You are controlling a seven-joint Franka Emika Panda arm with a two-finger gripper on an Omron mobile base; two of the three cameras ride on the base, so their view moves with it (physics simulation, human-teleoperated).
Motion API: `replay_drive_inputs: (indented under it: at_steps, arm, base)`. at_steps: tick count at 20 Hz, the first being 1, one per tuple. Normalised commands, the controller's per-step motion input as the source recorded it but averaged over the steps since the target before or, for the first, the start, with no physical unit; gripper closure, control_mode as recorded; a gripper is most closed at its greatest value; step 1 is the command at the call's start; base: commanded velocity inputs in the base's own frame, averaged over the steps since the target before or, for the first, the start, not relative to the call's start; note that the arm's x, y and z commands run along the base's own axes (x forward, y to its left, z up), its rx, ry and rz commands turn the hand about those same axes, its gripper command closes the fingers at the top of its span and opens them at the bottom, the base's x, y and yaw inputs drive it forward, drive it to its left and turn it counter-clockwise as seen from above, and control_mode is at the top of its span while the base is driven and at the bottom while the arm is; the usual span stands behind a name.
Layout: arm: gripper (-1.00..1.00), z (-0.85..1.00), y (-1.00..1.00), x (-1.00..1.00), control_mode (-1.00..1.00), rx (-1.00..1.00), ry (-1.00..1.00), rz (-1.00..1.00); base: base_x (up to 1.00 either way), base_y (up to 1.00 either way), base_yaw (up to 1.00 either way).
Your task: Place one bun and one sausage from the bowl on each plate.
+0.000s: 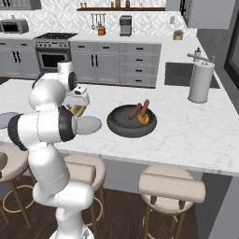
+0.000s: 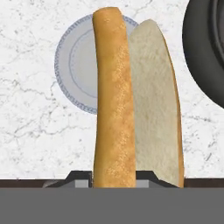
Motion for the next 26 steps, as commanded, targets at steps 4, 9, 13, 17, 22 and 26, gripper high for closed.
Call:
replay_drive_inputs:
  at_steps: [4,9,13,17,22,26]
  arm:
    - [1.00,-0.52,0.00,0.28,-1.00,0.00,-0.01,0.00]
    - [1.00,-0.42,0.32,0.79,-1.00,0.00,0.04,0.05]
    - [1.00,-0.49,0.36,0.35,-1.00,0.00,0.00,0.00]
    - [1.00,-0.34,0.02,0.58,-1.00,0.00,-0.01,0.01]
    - [1.00,-0.26,0.03,0.09,-1.00,0.00,-0.01,0.00]
    - [-1.00,-0.24,0.16,0.04,-1.00,0.00,-0.03,0.00]
  base:
    - [0.00,0.00,0.00]
    - [0.00,0.00,0.00]
    - [0.00,0.00,0.00]
    - [0.00,0.00,0.00]
    - [0.00,0.00,0.00]
    - [0.00,0.00,0.00]
